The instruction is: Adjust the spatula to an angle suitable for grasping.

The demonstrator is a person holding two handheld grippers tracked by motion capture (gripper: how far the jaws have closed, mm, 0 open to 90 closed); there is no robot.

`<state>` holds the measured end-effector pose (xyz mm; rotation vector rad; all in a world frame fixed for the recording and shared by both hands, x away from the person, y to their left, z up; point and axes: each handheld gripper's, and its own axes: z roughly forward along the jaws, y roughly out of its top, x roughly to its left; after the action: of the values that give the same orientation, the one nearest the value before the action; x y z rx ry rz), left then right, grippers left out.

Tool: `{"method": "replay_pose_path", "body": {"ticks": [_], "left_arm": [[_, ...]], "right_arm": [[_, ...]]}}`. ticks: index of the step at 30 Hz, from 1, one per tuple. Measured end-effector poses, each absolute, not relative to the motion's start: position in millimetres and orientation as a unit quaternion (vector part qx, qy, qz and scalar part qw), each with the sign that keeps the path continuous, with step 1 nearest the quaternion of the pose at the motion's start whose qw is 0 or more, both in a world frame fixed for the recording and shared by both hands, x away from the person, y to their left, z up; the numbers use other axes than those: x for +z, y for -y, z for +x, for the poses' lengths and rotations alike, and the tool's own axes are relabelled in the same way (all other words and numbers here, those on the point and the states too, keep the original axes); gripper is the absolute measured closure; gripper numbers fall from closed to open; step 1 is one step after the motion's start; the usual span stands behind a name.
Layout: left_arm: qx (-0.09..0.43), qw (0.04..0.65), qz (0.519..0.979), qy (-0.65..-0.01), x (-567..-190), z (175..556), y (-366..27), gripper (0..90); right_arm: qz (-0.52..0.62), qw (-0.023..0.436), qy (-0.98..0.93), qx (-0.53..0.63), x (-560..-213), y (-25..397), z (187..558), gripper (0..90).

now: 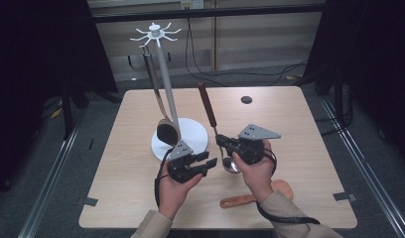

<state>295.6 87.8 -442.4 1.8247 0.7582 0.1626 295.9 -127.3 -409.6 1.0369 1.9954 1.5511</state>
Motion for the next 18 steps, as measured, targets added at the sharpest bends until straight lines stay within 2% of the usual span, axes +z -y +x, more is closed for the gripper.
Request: {"method": "replay_pose_path", "body": {"ticks": [4,14,18], "left_arm": [[0.074,0.551,0.765,-0.325,-440,297,-79,64.1],[0.093,0.551,0.758,-0.336,-434,299,-63,70.3],[0.094,0.557,0.755,-0.333,-435,300,-63,77.2]], "right_arm": [[0.370,0.209,-0.714,0.557,-409,126,294,86.4],[0.370,0.213,-0.708,0.563,-407,123,292,86.3],[0.372,0.207,-0.704,0.569,-407,124,292,86.3]]}}
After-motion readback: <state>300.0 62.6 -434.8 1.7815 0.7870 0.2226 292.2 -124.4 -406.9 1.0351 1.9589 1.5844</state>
